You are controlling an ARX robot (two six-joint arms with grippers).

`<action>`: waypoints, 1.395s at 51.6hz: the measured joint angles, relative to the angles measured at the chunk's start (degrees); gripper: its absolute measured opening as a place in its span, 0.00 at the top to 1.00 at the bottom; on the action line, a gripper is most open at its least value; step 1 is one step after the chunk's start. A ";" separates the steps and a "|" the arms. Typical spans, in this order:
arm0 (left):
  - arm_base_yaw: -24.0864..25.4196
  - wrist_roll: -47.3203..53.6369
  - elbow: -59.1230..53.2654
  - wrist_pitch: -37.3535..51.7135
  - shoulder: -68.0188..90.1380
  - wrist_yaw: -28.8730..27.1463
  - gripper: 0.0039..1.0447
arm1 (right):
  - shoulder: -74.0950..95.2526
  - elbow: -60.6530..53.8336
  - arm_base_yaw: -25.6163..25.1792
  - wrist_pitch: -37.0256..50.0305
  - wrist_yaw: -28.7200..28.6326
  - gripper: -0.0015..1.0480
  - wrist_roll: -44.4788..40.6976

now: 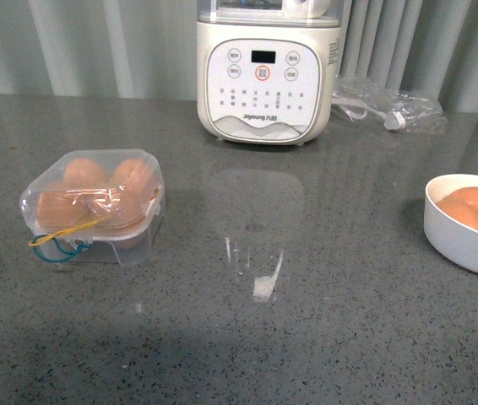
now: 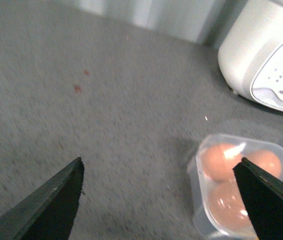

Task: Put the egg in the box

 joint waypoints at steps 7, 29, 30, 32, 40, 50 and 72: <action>-0.87 6.99 -6.54 10.19 -3.72 -1.97 0.40 | 0.00 0.00 0.00 0.00 -0.02 0.07 0.00; -4.44 9.46 -17.05 6.56 -17.35 -5.05 0.97 | 0.00 0.00 0.00 0.00 -0.04 0.07 0.00; -4.44 9.46 -17.55 5.99 -18.38 -5.03 0.97 | 0.00 0.00 0.00 0.00 -0.04 0.07 0.00; -4.44 9.46 -17.97 5.40 -19.43 -5.03 0.97 | 0.00 0.00 0.00 0.00 0.00 0.07 0.00; -4.44 9.46 -20.00 1.66 -25.24 -5.05 0.97 | 0.00 0.00 0.00 0.00 -0.02 0.07 0.00; -4.44 9.49 -22.25 0.46 -30.03 -5.05 0.97 | 0.00 0.00 0.00 0.00 -0.02 0.07 0.00; -4.44 9.51 -22.29 -13.03 -44.39 -5.05 0.97 | 0.00 0.00 0.00 0.00 -0.02 0.07 0.00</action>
